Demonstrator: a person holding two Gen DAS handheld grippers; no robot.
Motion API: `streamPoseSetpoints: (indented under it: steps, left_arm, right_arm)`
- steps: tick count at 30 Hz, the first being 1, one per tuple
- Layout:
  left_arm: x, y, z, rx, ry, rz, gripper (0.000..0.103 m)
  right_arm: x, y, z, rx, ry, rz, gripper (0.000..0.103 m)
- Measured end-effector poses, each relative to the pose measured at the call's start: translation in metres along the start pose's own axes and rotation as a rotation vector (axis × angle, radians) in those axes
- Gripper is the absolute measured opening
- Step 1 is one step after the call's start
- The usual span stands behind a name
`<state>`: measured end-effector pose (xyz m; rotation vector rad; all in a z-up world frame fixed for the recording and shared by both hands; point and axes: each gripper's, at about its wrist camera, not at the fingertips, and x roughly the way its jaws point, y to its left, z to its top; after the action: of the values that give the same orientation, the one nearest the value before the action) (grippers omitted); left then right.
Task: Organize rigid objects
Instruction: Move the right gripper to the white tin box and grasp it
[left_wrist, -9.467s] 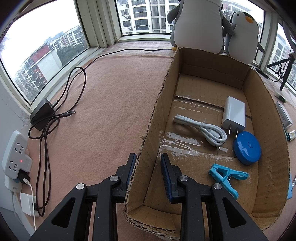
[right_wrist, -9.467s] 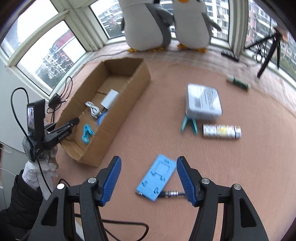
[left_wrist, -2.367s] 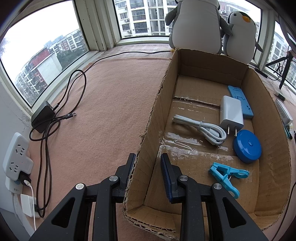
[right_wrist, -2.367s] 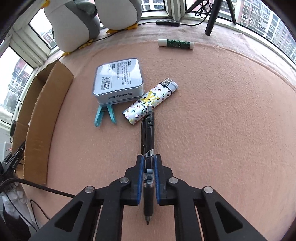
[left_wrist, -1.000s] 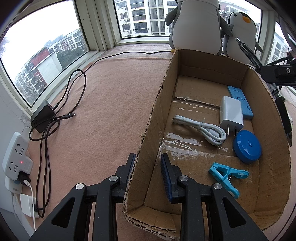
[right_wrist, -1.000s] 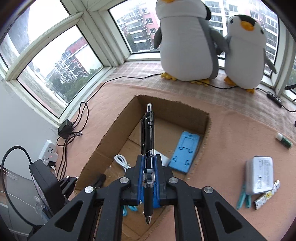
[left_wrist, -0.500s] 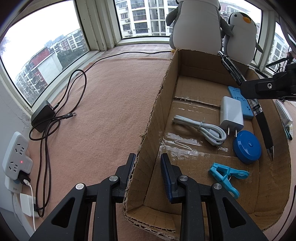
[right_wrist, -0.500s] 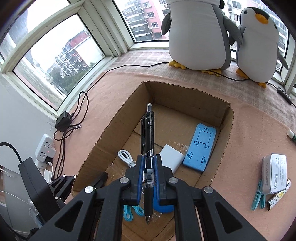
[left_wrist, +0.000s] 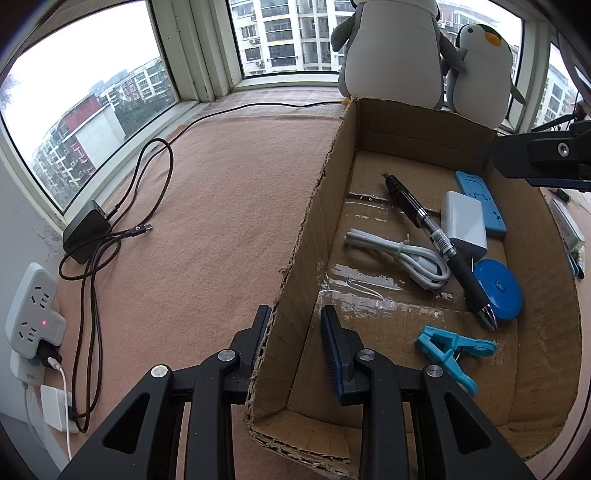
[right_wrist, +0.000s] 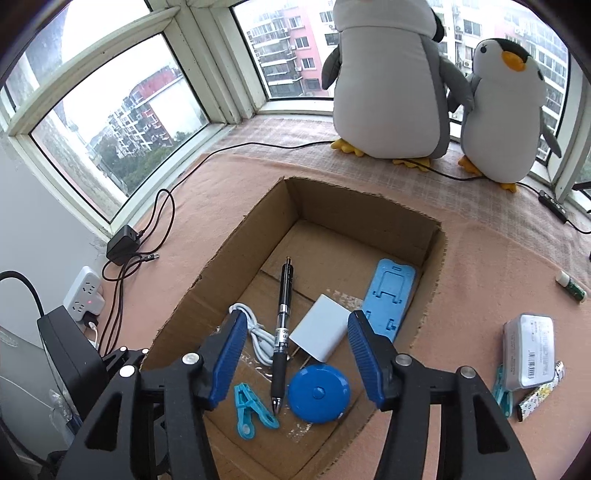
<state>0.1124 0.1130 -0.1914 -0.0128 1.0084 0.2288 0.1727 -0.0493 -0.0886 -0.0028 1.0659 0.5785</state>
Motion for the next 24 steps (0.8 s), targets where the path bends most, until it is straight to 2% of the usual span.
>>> streamPoseSetpoints:
  steps: [8, 12, 13, 20, 24]
  left_arm:
    - [0.0, 0.0, 0.0, 0.001, 0.0, -0.001, 0.029]
    - [0.0, 0.0, 0.0, 0.0, 0.0, -0.001, 0.029]
    - [0.0, 0.0, 0.0, 0.0, 0.0, -0.001, 0.029]
    - [0.0, 0.0, 0.0, 0.001, 0.0, 0.0, 0.029]
    - [0.0, 0.0, 0.0, 0.0, 0.0, -0.001, 0.029]
  right_arm:
    - [-0.032, -0.032, -0.008, 0.024, -0.066, -0.03, 0.056]
    - [-0.049, -0.059, -0.014, 0.038, -0.088, -0.07, 0.071]
    - [-0.054, -0.069, -0.015, 0.043, -0.091, -0.091, 0.072]
    - [-0.063, -0.126, -0.024, 0.094, -0.038, -0.192, 0.072]
    - [-0.058, -0.154, -0.029, 0.145, 0.008, -0.22, 0.072]
